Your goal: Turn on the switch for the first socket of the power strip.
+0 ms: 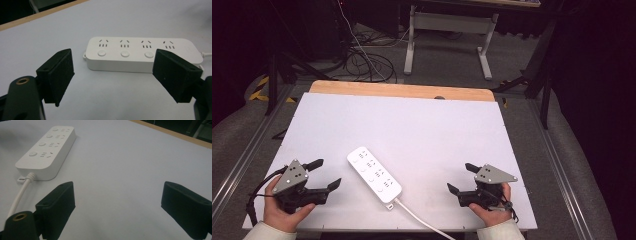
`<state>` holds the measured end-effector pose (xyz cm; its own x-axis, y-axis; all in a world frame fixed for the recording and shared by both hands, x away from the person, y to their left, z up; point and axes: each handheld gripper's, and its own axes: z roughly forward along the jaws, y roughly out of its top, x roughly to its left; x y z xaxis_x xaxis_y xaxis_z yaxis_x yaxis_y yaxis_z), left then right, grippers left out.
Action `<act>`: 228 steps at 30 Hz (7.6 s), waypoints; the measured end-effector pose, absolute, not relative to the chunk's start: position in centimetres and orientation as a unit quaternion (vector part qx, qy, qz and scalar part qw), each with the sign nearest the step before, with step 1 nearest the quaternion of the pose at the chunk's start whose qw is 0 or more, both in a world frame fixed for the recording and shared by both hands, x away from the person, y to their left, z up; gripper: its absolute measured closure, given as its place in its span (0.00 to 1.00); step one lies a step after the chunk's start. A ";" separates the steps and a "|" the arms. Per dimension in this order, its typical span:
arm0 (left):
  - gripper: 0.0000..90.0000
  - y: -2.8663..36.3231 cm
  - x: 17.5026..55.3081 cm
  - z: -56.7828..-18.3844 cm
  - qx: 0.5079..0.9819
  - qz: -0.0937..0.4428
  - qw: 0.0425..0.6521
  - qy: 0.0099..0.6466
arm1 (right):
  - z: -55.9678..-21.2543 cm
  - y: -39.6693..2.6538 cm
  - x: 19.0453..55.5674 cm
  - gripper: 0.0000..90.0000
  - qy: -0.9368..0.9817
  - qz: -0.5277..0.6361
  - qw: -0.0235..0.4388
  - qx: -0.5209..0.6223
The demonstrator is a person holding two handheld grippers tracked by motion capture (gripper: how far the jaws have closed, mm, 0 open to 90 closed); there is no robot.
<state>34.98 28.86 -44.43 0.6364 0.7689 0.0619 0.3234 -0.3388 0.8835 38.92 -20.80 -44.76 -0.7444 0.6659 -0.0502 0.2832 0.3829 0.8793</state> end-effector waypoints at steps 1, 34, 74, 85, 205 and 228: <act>0.21 28.8 35.0 -44.4 0.781 0.243 0.457 0.350 | -44.8 -20.8 38.9 0.14 0.806 0.471 0.203 0.294; 0.23 24.7 35.5 -41.8 0.807 0.203 0.463 0.305 | -44.9 -20.6 39.0 0.15 0.808 0.471 0.197 0.295; 0.36 19.5 37.1 -41.1 0.840 0.138 0.452 0.266 | -45.3 -20.8 39.2 0.15 0.810 0.466 0.194 0.298; 0.86 18.9 38.1 -41.3 0.877 0.063 0.419 0.227 | -45.3 -20.8 39.2 0.15 0.810 0.466 0.195 0.297; 1.00 14.8 40.2 -43.9 0.935 0.056 0.242 0.255 | -45.5 -20.6 39.2 0.15 0.816 0.463 0.188 0.292; 1.00 16.1 39.2 -40.5 0.915 0.058 0.312 0.249 | -45.5 -20.6 39.2 0.15 0.815 0.464 0.187 0.292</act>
